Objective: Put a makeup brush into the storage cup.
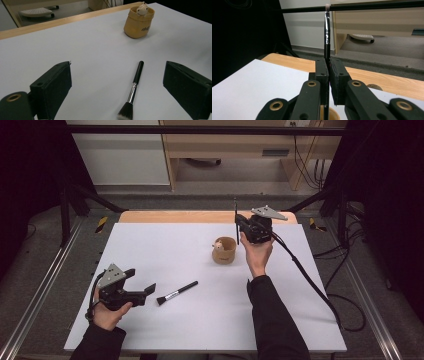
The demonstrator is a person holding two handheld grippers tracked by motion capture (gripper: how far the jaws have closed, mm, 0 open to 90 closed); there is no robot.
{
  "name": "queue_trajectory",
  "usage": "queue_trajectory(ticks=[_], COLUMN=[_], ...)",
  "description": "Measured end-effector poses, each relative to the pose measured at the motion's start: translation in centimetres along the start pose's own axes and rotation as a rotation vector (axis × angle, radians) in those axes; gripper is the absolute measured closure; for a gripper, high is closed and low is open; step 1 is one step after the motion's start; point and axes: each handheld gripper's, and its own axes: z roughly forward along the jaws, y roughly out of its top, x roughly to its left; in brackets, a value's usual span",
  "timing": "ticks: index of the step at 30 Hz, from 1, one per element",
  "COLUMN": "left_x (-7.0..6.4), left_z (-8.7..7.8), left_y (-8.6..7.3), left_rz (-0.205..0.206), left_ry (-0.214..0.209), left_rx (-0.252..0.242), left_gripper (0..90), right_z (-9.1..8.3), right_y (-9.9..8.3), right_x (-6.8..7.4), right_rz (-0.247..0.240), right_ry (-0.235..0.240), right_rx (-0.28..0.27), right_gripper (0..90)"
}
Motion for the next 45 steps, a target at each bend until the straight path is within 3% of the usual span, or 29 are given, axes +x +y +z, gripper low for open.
queue_trajectory(ticks=[14,45], left_x=[0.0,-0.2], left_z=[-0.1,0.1], left_y=[0.0,0.0], left_rz=[-0.005,0.007], left_ry=[-0.003,-0.010], left_rx=[-0.014,-0.006], left_gripper=[7.5,7.5], right_z=[1.8,5.1], right_y=[0.2,-2.4], right_x=[-0.2,0.3], right_rz=[0.010,0.001], right_ry=[-0.021,-0.027], right_rx=[0.000,0.050], right_gripper=[85.5,85.5])
